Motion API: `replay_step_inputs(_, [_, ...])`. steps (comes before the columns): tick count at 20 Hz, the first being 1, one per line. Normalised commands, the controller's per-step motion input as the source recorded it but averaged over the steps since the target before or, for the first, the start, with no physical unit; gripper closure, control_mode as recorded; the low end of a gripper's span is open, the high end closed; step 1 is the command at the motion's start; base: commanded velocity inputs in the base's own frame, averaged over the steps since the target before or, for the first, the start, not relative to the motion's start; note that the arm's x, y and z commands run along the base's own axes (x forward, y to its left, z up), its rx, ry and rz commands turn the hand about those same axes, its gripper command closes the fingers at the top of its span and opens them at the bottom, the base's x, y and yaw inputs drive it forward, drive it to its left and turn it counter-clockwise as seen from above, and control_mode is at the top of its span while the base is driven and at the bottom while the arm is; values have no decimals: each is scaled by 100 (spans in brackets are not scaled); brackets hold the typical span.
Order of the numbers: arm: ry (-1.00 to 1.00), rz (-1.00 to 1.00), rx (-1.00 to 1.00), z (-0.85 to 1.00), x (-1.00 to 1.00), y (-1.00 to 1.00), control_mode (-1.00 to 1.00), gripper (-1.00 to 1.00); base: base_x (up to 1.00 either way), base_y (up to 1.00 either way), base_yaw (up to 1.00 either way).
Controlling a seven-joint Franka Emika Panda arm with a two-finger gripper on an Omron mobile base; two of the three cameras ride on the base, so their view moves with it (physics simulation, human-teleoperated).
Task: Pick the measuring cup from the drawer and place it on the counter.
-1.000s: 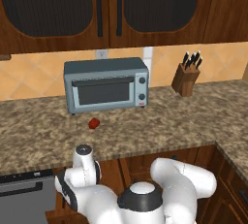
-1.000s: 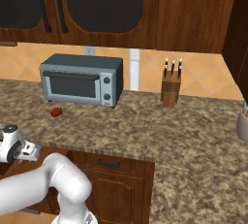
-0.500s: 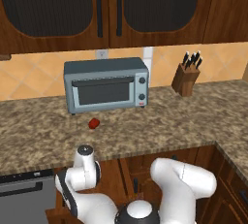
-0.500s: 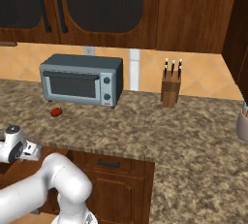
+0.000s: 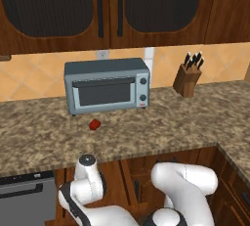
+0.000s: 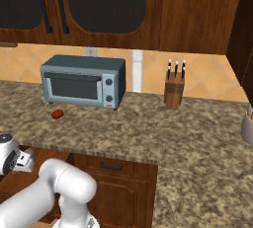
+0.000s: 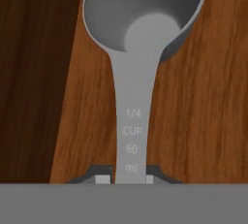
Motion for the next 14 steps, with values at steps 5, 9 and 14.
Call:
replay_step_inputs(5, [0, 0, 0, 100, -19, 0, -100, 100, 0, 0, 0])
replay_step_inputs(9, [0, 0, 0, 100, -61, 0, -100, 100, 0, 0, 0])
replay_step_inputs(14, [-3, 0, -1, 88, -67, 0, -100, 100, 0, 0, 0])
